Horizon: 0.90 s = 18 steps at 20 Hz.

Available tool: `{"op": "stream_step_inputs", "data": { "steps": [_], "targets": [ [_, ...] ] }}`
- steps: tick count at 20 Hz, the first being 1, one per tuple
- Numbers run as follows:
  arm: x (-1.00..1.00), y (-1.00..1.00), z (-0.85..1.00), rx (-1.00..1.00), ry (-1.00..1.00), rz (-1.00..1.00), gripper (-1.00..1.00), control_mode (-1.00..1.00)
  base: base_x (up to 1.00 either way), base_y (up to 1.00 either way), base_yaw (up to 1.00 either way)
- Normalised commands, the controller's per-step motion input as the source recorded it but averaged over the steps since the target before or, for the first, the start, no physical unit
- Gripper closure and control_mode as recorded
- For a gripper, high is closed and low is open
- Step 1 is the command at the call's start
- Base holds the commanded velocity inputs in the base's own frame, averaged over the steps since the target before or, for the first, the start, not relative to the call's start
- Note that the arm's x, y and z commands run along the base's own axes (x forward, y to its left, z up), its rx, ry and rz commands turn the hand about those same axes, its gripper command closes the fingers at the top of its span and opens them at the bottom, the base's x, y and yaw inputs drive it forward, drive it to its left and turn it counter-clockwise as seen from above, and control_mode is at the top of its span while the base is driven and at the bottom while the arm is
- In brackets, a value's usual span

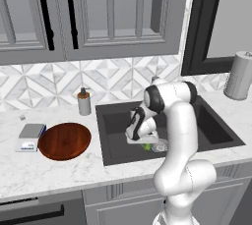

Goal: Pick the lemon wedge from the sink and place it in the bowl. Then pick the bowl and place it in the microwave. Then close the microwave door and press the start button.

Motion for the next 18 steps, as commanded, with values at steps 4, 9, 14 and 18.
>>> {"op": "stream_step_inputs", "data": {
  "steps": [4, 9, 14, 18],
  "targets": [
    [-0.09, -0.01, -0.73, -0.06, 0.09, 0.02, 1.00, -1.00, 0.00, 0.00, 0.00],
    [-0.27, -0.05, -0.57, -0.03, 0.05, 0.02, 1.00, -1.00, 0.00, 0.00, 0.00],
    [-0.67, -0.04, -0.14, 0.01, -0.13, 0.00, 1.00, -1.00, 0.00, 0.00, 0.00],
    [-0.65, 0.00, 0.00, 0.06, -0.30, 0.00, 1.00, -1.00, 0.00, 0.00, 0.00]
  ]
}}
